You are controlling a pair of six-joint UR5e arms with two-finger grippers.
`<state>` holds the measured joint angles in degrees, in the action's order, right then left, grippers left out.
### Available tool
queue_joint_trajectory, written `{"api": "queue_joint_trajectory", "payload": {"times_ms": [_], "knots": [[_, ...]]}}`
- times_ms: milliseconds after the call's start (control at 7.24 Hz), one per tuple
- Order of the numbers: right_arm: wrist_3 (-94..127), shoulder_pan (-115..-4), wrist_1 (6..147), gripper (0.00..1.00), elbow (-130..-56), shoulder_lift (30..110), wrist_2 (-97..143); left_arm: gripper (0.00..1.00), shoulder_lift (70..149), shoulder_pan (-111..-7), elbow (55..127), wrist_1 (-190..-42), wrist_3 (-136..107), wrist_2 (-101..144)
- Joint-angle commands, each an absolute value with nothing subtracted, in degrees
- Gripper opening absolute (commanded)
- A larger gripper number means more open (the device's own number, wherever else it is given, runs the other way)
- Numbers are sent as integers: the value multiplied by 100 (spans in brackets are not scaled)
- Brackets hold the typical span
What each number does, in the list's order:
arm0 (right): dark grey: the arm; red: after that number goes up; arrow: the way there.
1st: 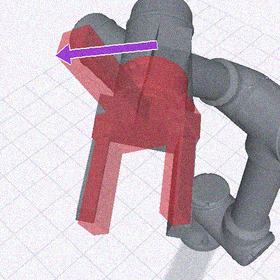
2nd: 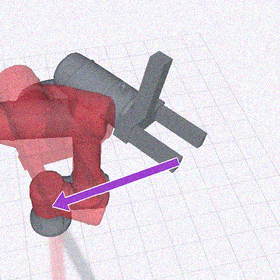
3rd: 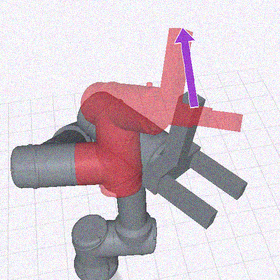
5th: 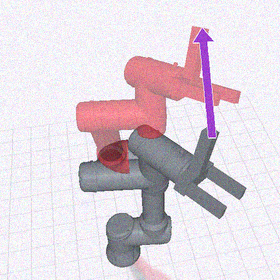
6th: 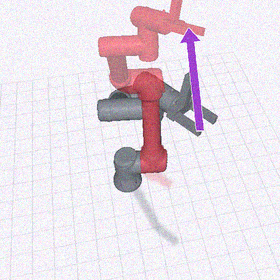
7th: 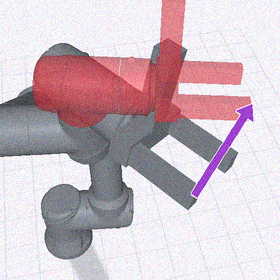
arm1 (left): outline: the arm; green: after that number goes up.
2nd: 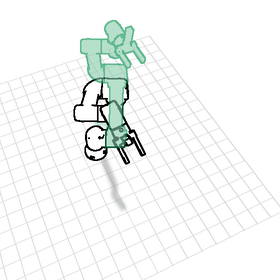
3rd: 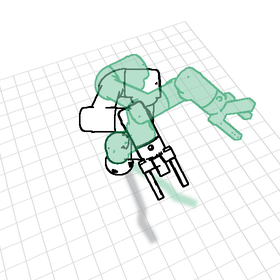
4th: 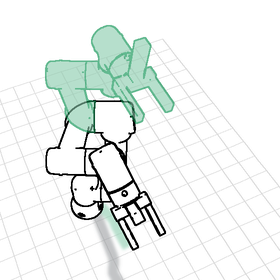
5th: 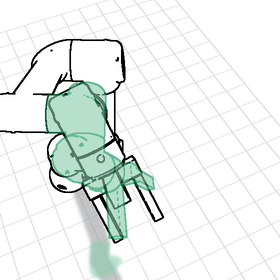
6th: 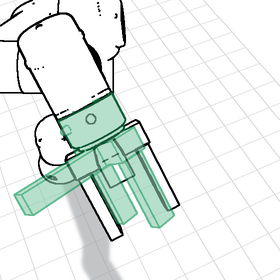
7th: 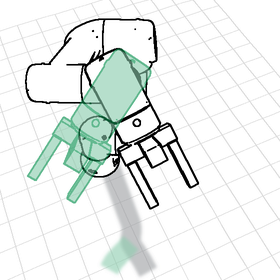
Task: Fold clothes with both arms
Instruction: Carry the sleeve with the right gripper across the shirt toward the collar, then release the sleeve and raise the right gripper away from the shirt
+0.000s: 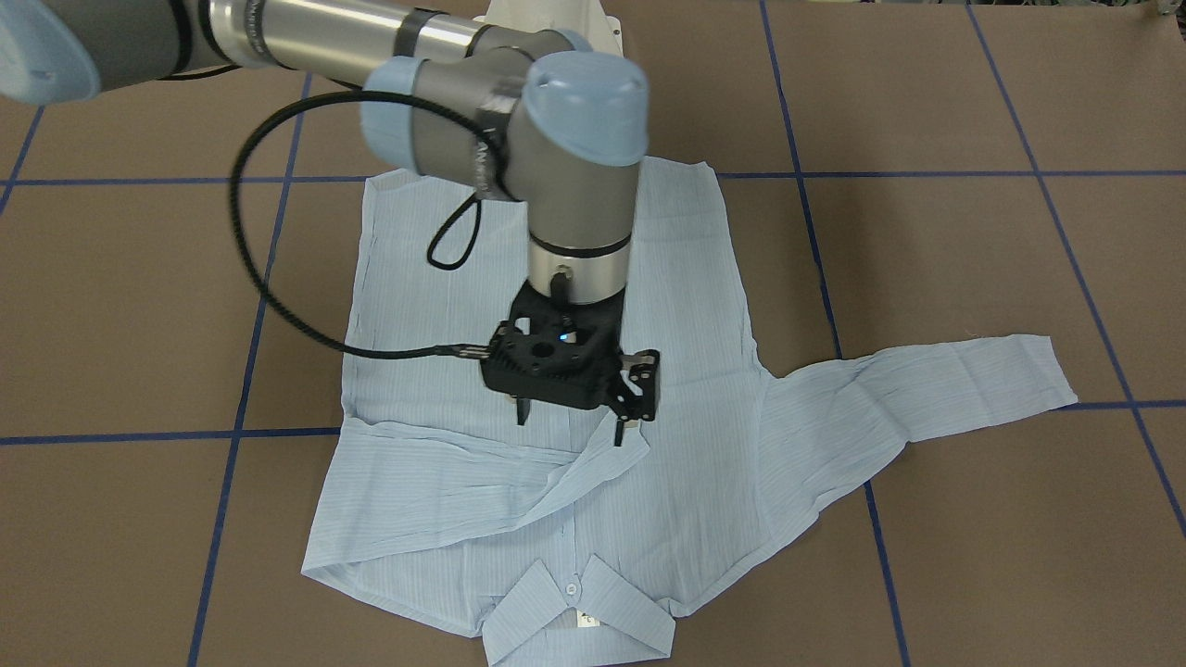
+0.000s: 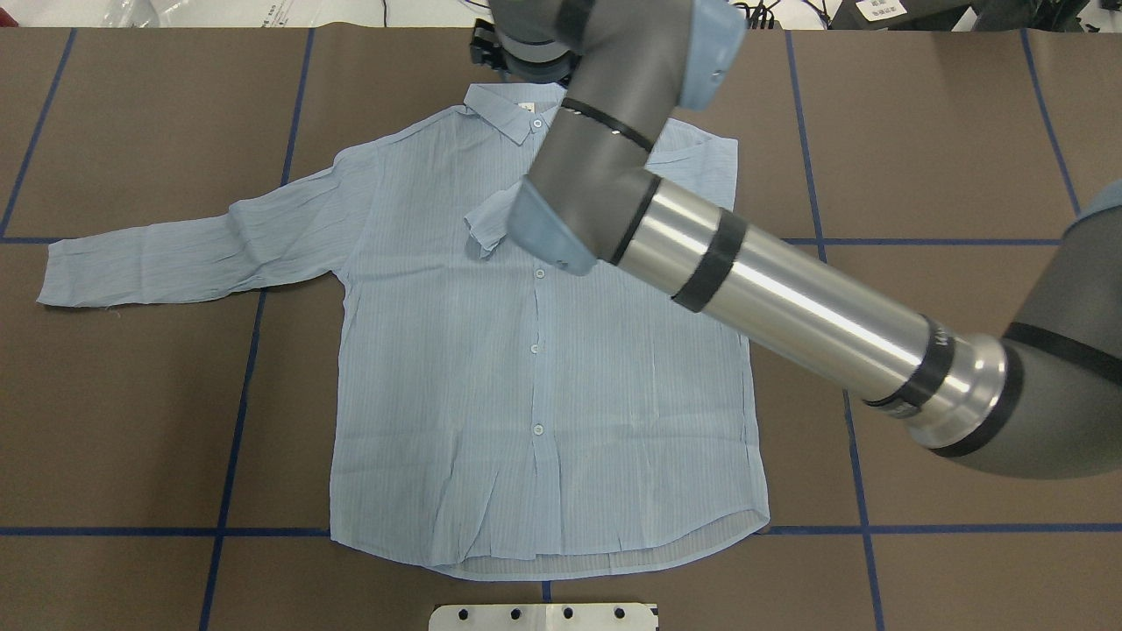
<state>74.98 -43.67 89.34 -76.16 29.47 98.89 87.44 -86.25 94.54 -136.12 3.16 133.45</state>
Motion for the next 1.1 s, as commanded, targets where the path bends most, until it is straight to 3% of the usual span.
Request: {"api": "queue_joint_trajectory", "payload": {"times_ms": [0, 414, 691, 967], "knots": [[5923, -5234, 9201, 100, -9422, 4632, 10964, 100, 8736, -8316, 8722, -14610, -713, 13281], [3750, -6273, 9106, 100, -10605, 6533, 11935, 100, 8728, -7194, 7614, -16518, -2727, 12407], [3079, -6870, 8556, 100, -10766, 7414, 12635, 99, 8728, -6323, 7235, -17277, -3704, 11648], [3076, -6970, 8323, 100, -10775, 7585, 12744, 84, 8728, -5917, 7111, -17376, -4471, 11121]]}}
